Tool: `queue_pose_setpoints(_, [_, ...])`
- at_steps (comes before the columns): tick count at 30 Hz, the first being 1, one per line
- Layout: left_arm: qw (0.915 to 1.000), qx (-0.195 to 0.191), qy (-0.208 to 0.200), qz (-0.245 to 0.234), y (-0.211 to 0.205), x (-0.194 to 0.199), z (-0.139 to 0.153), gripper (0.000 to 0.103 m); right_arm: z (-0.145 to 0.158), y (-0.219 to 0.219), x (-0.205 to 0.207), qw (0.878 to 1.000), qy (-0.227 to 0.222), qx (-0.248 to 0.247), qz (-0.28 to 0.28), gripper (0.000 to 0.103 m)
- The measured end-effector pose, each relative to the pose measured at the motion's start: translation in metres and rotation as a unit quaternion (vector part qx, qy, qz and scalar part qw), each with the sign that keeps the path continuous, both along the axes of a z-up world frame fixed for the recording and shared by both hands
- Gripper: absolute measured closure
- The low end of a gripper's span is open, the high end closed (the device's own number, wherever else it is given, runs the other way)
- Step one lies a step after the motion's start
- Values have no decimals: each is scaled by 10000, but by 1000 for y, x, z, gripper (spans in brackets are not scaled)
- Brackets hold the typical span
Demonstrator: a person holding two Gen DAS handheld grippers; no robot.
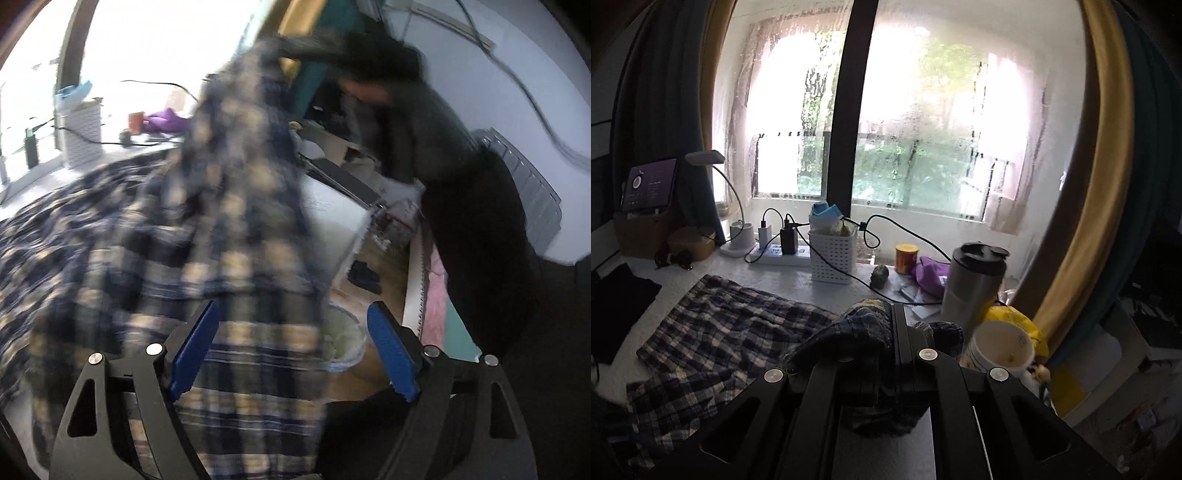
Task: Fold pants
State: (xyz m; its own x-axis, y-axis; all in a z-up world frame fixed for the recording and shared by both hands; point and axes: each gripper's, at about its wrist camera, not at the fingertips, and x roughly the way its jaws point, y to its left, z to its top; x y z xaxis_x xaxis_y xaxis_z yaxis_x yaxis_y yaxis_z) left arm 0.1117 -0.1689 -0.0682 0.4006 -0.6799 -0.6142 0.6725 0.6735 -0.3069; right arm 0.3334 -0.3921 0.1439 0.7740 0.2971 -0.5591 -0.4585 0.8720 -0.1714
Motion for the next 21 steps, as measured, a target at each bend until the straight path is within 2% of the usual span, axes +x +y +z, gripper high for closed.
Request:
queue_pose_setpoints(2, [9999,126,-21,-85,-11,-2,-1,19,-1,8,18,10000,67,-50,0,98])
queue_pose_setpoints(4, [9984,563,19,78,-19,3,-12,19,-1,19,34,9999,104,-83,54,98])
queue_pose_setpoints(5, [9953,922,146,264,-22,9,-24,19,0,23,38,9999,95,-82,80,98])
queue_pose_setpoints(7, [9906,1252,313,463,-19,16,-40,20,3,28,42,9999,50,-61,118,98])
queue_pose_setpoints(8, [9899,1297,300,486,-16,15,-45,31,5,30,43,9999,20,-37,126,98])
queue_pose_setpoints(9, [9888,1376,240,520,-14,12,-48,36,7,30,44,9999,-2,-26,126,98])
queue_pose_setpoints(10, [9878,1450,64,558,-11,5,-47,47,10,30,44,9999,-27,-29,128,98])
queue_pose_setpoints(11, [9870,1509,2,551,-10,0,-47,66,11,29,44,9999,-45,-46,129,98])
queue_pose_setpoints(12, [9867,1531,-42,553,-7,-6,-46,78,12,28,44,9999,-61,-68,117,98])
queue_pose_setpoints(13, [9862,1546,-65,590,-3,-10,-45,96,13,27,43,9999,-71,-98,105,98])
queue_pose_setpoints(14, [9861,1525,-88,660,6,-17,-42,100,12,25,42,9999,-78,-125,83,98])
queue_pose_setpoints(18, [9842,1326,-294,1139,45,-33,-19,101,12,14,30,9998,-121,-145,-37,98])
queue_pose_setpoints(21, [9795,1102,-461,1621,84,-30,0,101,15,6,11,9996,-230,-147,-95,98])
